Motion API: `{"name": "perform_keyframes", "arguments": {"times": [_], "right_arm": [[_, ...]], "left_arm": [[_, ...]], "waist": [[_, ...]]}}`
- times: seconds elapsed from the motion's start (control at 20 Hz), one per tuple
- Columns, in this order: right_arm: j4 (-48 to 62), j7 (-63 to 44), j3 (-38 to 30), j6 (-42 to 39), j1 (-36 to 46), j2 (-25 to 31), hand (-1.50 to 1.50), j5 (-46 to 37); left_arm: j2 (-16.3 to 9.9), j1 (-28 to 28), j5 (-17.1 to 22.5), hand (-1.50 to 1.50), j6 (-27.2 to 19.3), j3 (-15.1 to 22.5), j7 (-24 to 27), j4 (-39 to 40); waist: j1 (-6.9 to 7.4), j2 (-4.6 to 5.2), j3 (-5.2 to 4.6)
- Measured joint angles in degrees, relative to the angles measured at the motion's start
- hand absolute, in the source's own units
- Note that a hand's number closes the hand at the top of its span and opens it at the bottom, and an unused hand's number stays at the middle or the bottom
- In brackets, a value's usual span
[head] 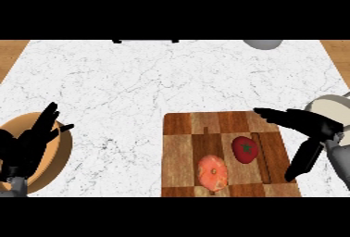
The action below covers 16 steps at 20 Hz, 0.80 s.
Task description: Pick the tomato from the cutting board and place it in the tiered basket
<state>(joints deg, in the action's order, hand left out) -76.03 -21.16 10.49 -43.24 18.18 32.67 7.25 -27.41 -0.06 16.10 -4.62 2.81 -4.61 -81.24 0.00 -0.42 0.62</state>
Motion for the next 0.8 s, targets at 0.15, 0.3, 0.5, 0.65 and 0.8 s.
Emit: {"name": "perform_keyframes", "arguments": {"times": [0.15,0.3,0.5,0.65,0.8], "right_arm": [[0.2,1.9,0.1,0.3,-1.0,-0.9,-1.5,-2.0],[0.8,2.5,0.1,0.4,-0.6,-2.0,-1.5,-3.2],[1.6,1.9,0.6,1.6,0.6,-4.8,-1.5,-4.7],[1.8,2.0,1.1,2.6,0.4,-6.4,-1.5,-6.1],[2.8,2.4,1.4,3.4,0.4,-7.8,-1.5,-7.8]], "left_arm": [[0.0,0.6,-0.2,0.0,0.6,-0.5,0.3,-0.6],[0.6,0.8,-0.9,0.0,0.5,-0.6,0.8,-0.5],[1.0,-0.1,-1.4,0.0,1.0,-1.1,1.0,0.8],[1.0,0.6,-1.5,0.0,1.5,-1.5,1.3,0.2],[1.1,0.1,-1.7,0.0,1.8,-1.9,0.8,0.6]], "waist": [[0.01,-0.01,-0.02],[0.05,0.0,0.02],[0.05,-0.03,0.08],[0.1,-0.04,0.05],[0.03,-0.17,-0.12]]}}
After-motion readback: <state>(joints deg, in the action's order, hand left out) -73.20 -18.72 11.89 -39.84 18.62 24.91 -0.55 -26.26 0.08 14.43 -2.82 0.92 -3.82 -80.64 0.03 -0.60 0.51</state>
